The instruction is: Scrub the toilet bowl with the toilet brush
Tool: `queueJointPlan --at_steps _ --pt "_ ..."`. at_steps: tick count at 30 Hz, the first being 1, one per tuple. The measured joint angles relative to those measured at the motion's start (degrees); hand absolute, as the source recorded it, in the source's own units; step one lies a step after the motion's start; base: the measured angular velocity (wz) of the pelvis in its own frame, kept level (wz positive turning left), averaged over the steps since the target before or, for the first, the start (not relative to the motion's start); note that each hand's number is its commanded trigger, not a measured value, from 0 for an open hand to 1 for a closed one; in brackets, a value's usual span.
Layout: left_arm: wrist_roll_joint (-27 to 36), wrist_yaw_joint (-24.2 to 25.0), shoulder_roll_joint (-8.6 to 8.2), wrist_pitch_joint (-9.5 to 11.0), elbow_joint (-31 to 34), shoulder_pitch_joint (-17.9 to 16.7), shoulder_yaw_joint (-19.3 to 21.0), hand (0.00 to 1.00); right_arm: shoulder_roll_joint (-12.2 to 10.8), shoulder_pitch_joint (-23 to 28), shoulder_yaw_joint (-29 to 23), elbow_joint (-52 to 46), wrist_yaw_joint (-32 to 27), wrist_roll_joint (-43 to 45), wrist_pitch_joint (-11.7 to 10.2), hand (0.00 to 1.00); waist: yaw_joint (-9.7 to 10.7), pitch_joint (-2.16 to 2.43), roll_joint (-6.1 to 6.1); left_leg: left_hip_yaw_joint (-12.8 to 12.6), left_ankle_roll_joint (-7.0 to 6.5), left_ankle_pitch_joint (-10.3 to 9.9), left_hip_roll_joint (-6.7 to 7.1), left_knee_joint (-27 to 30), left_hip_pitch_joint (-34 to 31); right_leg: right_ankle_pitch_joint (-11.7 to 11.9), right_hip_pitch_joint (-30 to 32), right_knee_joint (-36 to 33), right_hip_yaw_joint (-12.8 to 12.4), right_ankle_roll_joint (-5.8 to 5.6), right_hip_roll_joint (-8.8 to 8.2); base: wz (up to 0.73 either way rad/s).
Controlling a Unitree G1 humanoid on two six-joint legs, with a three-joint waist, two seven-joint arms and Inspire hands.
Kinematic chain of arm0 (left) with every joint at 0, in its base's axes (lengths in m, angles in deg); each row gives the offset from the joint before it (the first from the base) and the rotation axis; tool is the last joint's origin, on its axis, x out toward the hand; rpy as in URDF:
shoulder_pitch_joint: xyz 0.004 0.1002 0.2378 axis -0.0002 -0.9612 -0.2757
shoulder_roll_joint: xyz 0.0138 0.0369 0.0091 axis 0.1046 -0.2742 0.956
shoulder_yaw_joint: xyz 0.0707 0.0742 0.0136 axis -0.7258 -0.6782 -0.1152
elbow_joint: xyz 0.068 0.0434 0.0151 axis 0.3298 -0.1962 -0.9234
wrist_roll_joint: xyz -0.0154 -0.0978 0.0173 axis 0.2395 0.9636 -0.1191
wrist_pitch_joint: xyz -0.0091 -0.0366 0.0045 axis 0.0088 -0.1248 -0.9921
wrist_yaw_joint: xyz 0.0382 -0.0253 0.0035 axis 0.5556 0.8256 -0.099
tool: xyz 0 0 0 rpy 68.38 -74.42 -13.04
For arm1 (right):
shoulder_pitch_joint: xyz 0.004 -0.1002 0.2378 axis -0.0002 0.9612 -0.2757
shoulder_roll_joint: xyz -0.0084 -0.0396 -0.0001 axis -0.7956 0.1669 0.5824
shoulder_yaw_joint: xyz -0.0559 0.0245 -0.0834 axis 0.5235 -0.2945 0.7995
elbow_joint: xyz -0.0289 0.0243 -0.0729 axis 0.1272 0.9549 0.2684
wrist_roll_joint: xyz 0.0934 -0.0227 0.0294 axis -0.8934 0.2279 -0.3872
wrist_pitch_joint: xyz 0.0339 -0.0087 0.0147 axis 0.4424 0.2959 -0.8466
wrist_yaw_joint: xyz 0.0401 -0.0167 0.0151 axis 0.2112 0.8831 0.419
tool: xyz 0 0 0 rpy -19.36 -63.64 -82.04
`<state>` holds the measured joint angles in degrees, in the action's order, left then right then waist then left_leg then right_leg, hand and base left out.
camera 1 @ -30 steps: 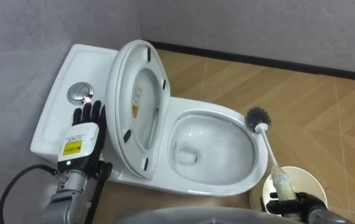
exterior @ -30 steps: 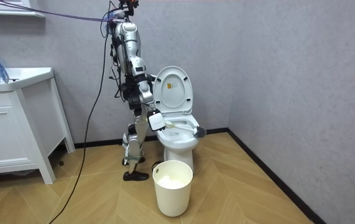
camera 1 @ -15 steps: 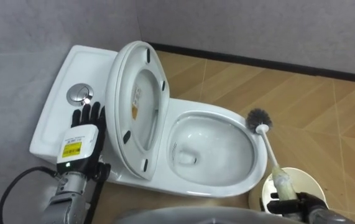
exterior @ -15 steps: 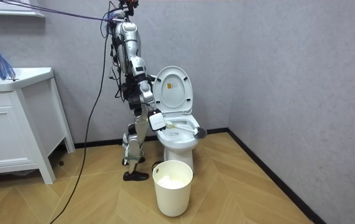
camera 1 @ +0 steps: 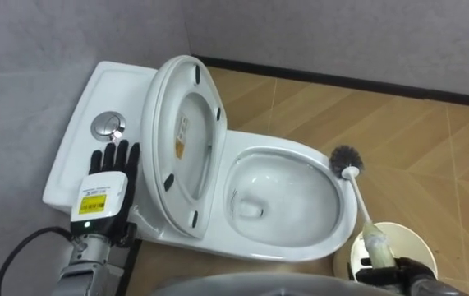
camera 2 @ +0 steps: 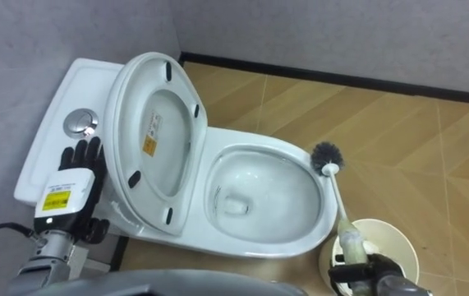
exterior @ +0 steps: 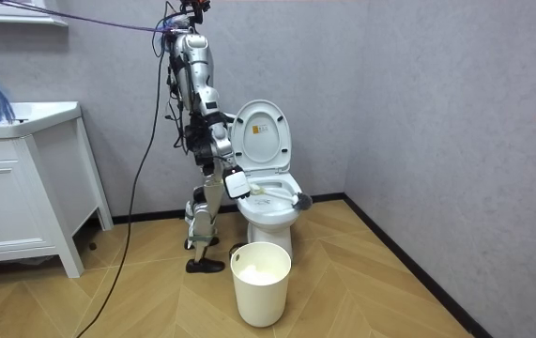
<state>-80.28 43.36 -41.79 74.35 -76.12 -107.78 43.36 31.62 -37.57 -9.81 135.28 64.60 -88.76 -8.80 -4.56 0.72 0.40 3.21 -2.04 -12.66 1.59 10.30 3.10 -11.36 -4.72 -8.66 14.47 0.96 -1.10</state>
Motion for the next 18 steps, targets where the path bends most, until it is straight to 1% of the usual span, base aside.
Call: queueJointPlan --at_steps 6,13,18 --pt "0.0 -0.9 0.0 -0.2 0.0 -0.5 0.1 0.0 0.1 0.0 0.1 -0.4 0.1 -0.3 0.3 1.0 -0.6 -0.06 0.37 0.1 0.0 0.0 0.04 0.2 -0.4 0.0 0.1 0.0 0.3 0.0 -0.08 0.0" --pt "0.0 -1.1 0.0 -0.2 -0.1 -0.5 0.1 0.0 0.1 0.0 0.6 -0.5 0.1 -1.2 0.4 1.0 -0.8 -0.05 0.69 0.1 0.01 0.0 0.07 0.3 -0.5 0.0 0.5 0.0 0.6 0.0 -0.22 0.0" --pt "0.0 -1.6 0.0 -0.2 -0.2 -0.5 0.1 0.0 0.1 0.0 0.7 -1.3 0.1 -1.2 1.1 1.0 -0.9 -0.07 0.94 0.2 0.02 0.0 0.08 0.3 -0.5 0.0 0.4 0.0 1.4 0.0 -0.41 0.02"
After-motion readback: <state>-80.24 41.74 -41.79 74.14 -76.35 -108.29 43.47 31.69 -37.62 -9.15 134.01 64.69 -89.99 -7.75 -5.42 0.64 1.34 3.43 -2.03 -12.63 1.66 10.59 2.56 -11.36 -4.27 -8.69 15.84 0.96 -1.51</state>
